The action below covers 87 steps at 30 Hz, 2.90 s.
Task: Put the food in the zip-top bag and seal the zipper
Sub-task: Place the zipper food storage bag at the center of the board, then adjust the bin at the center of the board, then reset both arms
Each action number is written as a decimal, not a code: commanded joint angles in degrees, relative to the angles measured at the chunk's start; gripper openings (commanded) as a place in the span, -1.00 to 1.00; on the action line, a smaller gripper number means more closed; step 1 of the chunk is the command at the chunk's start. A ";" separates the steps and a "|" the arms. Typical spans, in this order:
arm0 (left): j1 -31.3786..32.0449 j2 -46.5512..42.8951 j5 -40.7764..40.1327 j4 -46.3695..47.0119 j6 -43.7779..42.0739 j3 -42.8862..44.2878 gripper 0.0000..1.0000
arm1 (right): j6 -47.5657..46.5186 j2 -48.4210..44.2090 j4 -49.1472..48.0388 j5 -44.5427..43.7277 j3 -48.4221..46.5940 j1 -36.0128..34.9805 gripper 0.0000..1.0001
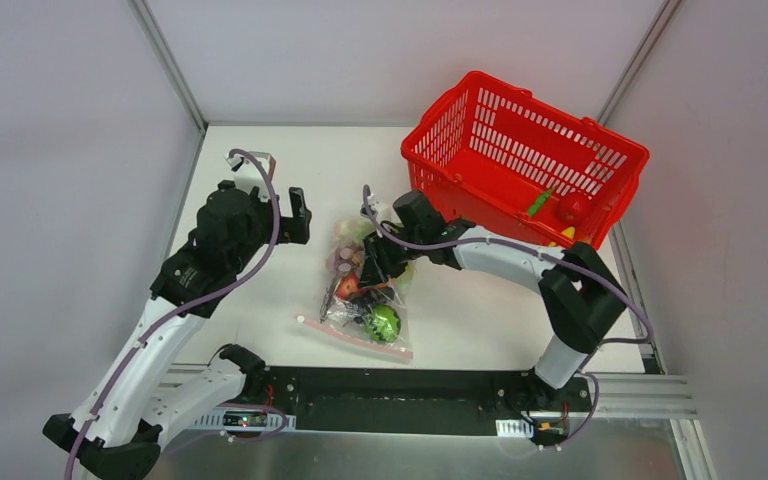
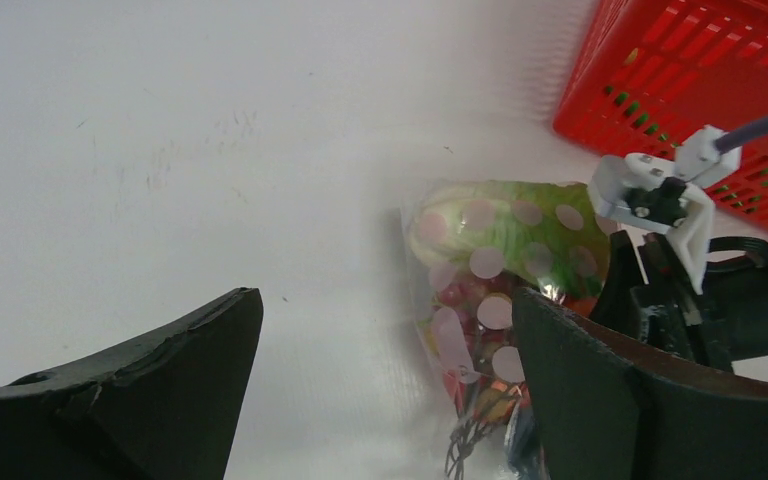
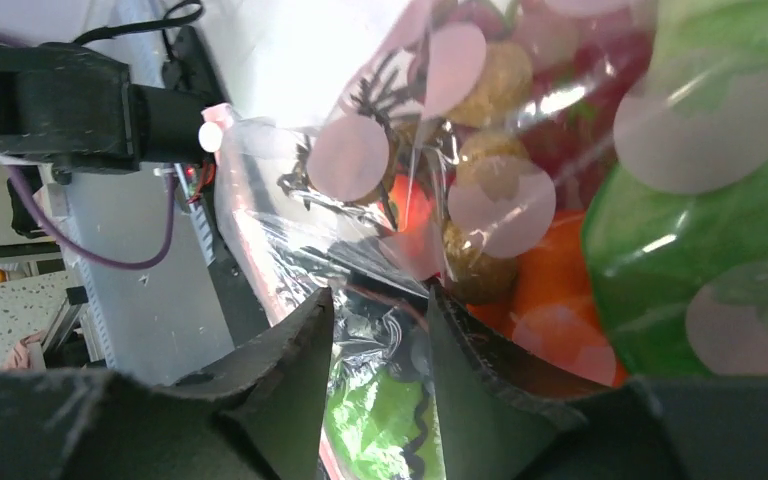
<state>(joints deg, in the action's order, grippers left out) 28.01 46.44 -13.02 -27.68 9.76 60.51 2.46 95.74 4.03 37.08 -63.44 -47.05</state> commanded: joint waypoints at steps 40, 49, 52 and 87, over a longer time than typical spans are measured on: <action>-8.67 6.75 6.61 4.25 11.78 -4.10 0.98 | 5.20 -13.91 -16.52 -39.21 6.35 15.56 0.38; -8.85 8.69 5.28 3.00 13.29 -3.32 0.98 | 4.33 -21.30 -13.12 -14.76 5.36 15.55 0.40; -8.85 9.25 3.79 2.51 13.64 -2.63 0.98 | 4.37 -27.13 -14.74 -14.72 7.00 15.53 0.53; -8.85 -1.19 -15.23 4.33 16.87 -6.55 0.98 | 12.82 -42.47 -2.69 -37.61 8.08 36.22 0.99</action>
<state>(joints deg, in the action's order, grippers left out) 19.75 45.87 -25.91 -25.10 26.44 54.13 11.42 56.75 1.72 -4.47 -56.25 -11.00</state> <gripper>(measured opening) 0.990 0.993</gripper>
